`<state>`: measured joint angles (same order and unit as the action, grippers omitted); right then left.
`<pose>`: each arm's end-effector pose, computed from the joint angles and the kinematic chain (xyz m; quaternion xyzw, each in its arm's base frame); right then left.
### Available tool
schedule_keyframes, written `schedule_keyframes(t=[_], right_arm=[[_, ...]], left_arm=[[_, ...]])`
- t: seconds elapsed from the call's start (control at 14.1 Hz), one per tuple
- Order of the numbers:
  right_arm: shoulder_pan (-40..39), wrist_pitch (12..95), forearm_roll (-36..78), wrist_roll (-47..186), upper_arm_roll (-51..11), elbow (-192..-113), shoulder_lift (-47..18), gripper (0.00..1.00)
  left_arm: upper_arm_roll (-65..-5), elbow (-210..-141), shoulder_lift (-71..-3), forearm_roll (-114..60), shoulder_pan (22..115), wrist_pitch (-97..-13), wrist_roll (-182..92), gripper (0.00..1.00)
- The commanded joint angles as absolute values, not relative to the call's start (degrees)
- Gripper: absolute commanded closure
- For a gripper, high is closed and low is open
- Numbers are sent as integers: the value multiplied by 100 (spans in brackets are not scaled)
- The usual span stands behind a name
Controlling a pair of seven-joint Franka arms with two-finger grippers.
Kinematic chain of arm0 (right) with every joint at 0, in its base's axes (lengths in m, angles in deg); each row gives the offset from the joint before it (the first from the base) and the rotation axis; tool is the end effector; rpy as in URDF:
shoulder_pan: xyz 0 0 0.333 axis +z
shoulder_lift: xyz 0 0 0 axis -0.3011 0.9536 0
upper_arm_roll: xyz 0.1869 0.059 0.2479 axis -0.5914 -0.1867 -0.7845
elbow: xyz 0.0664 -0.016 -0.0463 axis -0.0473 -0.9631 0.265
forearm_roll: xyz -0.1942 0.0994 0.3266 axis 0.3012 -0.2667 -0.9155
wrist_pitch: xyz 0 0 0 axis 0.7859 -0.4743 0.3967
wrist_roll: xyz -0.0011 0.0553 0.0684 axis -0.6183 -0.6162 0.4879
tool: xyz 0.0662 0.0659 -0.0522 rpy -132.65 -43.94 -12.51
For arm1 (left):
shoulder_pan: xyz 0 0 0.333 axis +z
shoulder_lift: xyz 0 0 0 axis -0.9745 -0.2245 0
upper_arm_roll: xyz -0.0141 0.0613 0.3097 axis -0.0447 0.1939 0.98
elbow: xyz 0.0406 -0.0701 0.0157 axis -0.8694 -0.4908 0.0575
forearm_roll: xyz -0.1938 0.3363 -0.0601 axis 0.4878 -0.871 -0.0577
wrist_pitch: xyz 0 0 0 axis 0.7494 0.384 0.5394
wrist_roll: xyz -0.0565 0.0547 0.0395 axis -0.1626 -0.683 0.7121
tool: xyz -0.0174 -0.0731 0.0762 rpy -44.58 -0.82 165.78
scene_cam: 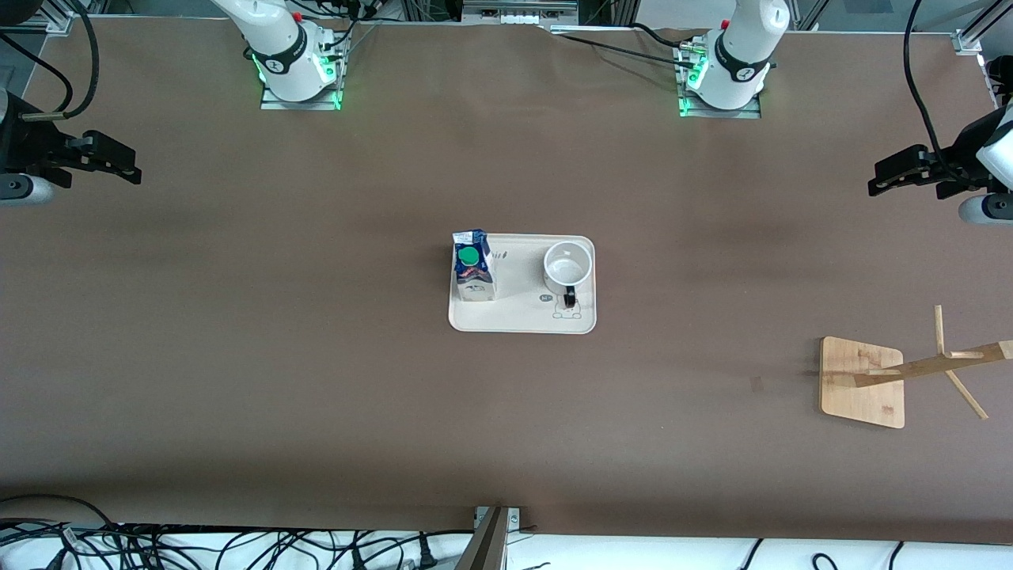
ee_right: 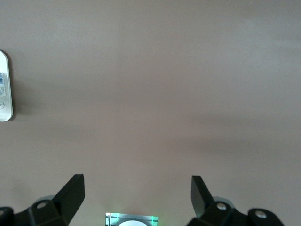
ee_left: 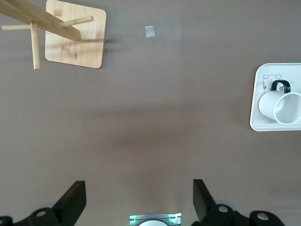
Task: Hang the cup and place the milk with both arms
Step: 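Move the left gripper over the white mug on the tray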
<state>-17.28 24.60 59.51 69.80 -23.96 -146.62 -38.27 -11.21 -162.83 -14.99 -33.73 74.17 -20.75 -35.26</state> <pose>0.5463 -0.0127 0.5965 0.9978 0.0376 -0.0543 0.0072 0.5580 0.0202 0.6032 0.9973 -0.0067 -0.0707 0.0206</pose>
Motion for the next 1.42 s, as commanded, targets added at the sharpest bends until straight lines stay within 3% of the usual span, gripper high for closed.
schedule_keyframes(t=[0.0, 0.35, 0.71, 0.99, 1.35], right_arm=[[-1691, 2337, 5967, 6905, -2380, -14517, -3789, 0], [-1691, 2337, 5967, 6905, -2380, -14517, -3789, 0], [-1691, 2337, 5967, 6905, -2380, -14517, -3789, 0], [-1691, 2337, 5967, 6922, -2371, -14517, -3789, 0], [-1691, 2337, 5958, 6922, -2371, -14517, -3789, 0]], left_arm=[[-1169, -16261, -1482, -3468, 7430, -1910, -3582, 0], [-1222, -16164, -1508, -3460, 7325, -1936, -3573, 0], [-1380, -15795, -1947, -3364, 7211, -1970, -3494, 0], [-1389, -15777, -2517, -2793, 7071, -2830, -3485, 0], [-1424, -15821, -3141, -2941, 6385, -3210, -3564, 0]])
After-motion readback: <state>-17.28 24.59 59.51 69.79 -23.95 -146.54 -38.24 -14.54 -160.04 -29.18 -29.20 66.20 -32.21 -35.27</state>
